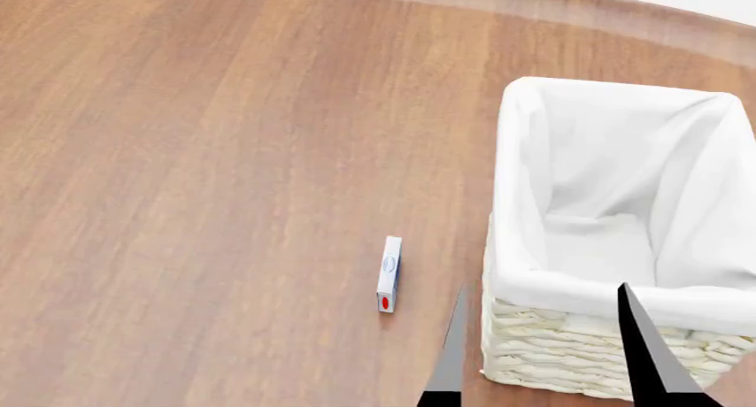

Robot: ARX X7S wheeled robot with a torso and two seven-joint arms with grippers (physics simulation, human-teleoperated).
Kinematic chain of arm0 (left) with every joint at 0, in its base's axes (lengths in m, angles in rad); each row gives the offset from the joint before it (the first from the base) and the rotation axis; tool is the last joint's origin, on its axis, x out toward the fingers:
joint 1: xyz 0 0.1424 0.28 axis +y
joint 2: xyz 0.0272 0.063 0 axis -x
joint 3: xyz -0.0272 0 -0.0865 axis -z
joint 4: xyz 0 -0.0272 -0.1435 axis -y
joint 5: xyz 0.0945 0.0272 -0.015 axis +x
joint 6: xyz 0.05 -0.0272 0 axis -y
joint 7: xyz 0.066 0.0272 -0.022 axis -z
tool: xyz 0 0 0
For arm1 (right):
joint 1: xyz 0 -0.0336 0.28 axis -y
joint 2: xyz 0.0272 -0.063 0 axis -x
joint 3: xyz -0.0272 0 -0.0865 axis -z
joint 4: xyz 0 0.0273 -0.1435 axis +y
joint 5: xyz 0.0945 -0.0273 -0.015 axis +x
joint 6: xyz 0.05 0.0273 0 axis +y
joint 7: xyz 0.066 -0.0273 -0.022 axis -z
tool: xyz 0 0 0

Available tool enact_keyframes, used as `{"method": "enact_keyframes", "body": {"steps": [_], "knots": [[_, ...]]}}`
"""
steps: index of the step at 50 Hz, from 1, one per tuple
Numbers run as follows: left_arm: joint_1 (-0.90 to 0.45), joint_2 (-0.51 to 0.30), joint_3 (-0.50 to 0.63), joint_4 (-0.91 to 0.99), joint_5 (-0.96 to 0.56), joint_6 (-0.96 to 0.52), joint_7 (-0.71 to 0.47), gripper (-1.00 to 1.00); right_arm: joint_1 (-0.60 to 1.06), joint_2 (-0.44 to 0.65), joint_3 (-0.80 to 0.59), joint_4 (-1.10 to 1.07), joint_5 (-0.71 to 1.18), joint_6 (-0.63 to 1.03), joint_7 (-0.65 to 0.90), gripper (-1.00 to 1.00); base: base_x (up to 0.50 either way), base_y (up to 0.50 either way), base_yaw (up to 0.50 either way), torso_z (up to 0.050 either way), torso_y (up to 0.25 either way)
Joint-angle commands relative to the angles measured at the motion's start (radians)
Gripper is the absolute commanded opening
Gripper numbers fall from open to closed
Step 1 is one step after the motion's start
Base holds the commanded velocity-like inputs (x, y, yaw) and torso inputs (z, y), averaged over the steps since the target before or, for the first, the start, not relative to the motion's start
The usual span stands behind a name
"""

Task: Pick up the ketchup, and put it in the basket.

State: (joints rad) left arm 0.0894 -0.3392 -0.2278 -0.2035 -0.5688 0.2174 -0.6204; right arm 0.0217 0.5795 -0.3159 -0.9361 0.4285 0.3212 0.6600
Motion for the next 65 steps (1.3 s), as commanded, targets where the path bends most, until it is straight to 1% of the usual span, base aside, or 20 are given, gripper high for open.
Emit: {"method": "enact_keyframes", "body": {"steps": [1, 11, 14, 18, 22, 29, 30, 33, 35, 39, 44, 49, 53, 55, 56, 59, 61, 65], "knots": [[0.005, 0.001, -0.002, 0.003, -0.003, 0.008, -0.006, -1.00, -0.002, 0.003, -0.003, 0.005, -0.001, -0.008, 0.001, 1.00, 0.00, 0.00, 0.00, 0.000, 0.000], [0.018, -0.003, -0.001, 0.035, 0.000, 0.003, -0.017, -1.00, 0.001, 0.007, -0.003, 0.003, 0.004, -0.007, 0.006, 1.00, 0.00, 0.00, 0.00, 0.000, 0.000], [0.022, -0.009, 0.004, 0.059, -0.023, 0.010, 0.020, -1.00, 0.002, 0.006, -0.007, 0.004, 0.003, -0.006, 0.006, 1.00, 0.00, 0.00, 0.00, 0.000, 0.000], [0.050, -0.031, 0.010, 0.148, -0.014, -0.017, -0.005, -1.00, 0.001, 0.004, -0.012, 0.011, 0.002, -0.013, 0.003, 1.00, 0.00, 0.00, 0.00, 0.000, 0.000], [0.054, -0.045, 0.017, 0.196, -0.016, -0.035, -0.009, -1.00, 0.003, -0.002, -0.025, 0.020, -0.003, -0.016, -0.001, 1.00, 0.00, 0.00, 0.00, 0.000, 0.000], [0.052, -0.113, 0.054, 0.365, 0.006, -0.125, -0.043, -1.00, 0.006, 0.007, -0.012, 0.008, 0.012, -0.011, 0.006, 1.00, 0.00, 0.00, 0.00, 0.000, 0.000], [0.049, -0.138, 0.053, 0.413, -0.019, -0.171, -0.058, -1.00, 0.007, 0.008, -0.011, 0.005, 0.013, -0.009, 0.008, 1.00, 0.00, 0.00, 0.00, 0.000, 0.000], [0.028, -0.147, 0.075, 0.433, -0.021, -0.163, -0.024, -1.00, 0.008, 0.009, -0.012, 0.006, 0.013, -0.010, 0.009, 1.00, 0.00, 0.00, 0.00, 0.000, 0.000], [0.025, -0.159, 0.081, 0.450, -0.021, -0.180, -0.026, -1.00, 0.009, 0.009, -0.013, 0.005, 0.014, -0.008, 0.010, 1.00, 0.00, 0.00, 0.00, 0.000, 0.000], [-0.009, -0.214, 0.114, 0.513, -0.033, -0.249, -0.014, -1.00, 0.010, 0.010, -0.015, 0.007, 0.013, -0.010, 0.010, 1.00, 0.00, 0.00, 0.00, 0.000, 0.000], [-0.042, -0.252, 0.141, 0.555, -0.043, -0.281, 0.014, -1.00, 0.007, 0.012, -0.015, 0.009, 0.012, -0.015, 0.010, 1.00, 0.00, 0.00, 0.00, 0.000, 0.000], [-0.066, -0.289, 0.157, 0.617, -0.053, -0.334, 0.004, -1.00, 0.007, 0.016, -0.012, 0.004, 0.016, -0.015, 0.014, 1.00, 0.00, 0.00, 0.00, 0.000, 0.000], [-0.090, -0.320, 0.167, 0.655, -0.079, -0.354, 0.033, -1.00, 0.008, 0.019, -0.011, 0.000, 0.019, -0.011, 0.016, 1.00, 0.00, 0.00, 0.00, 0.000, 0.000], [-0.108, -0.334, 0.169, 0.667, -0.116, -0.373, 0.049, -1.00, 0.007, 0.020, -0.010, -0.001, 0.020, -0.012, 0.018, 1.00, 0.00, 0.00, 0.00, 0.000, 0.000], [-0.124, -0.348, 0.171, 0.686, -0.123, -0.397, 0.039, -1.00, 0.008, 0.020, -0.012, -0.002, 0.017, -0.011, 0.018, 1.00, 0.00, 0.00, 0.00, 0.000, 0.000], [-0.166, -0.382, 0.189, 0.716, -0.159, -0.440, 0.058, -1.00, 0.007, 0.020, -0.014, -0.001, 0.015, -0.014, 0.018, 1.00, 0.00, 0.00, 0.00, 0.000, 0.000], [-0.189, -0.392, 0.193, 0.731, -0.202, -0.456, 0.077, -1.00, 0.008, 0.022, -0.012, -0.001, 0.017, -0.012, 0.019, 1.00, 0.00, 0.00, 0.00, 0.000, 0.000], [-0.226, -0.412, 0.214, 0.753, -0.232, -0.486, 0.098, -1.00, 0.009, 0.026, -0.008, -0.009, 0.021, -0.010, 0.024, 1.00, 0.00, 0.00, 0.00, 0.000, 0.000]]}}
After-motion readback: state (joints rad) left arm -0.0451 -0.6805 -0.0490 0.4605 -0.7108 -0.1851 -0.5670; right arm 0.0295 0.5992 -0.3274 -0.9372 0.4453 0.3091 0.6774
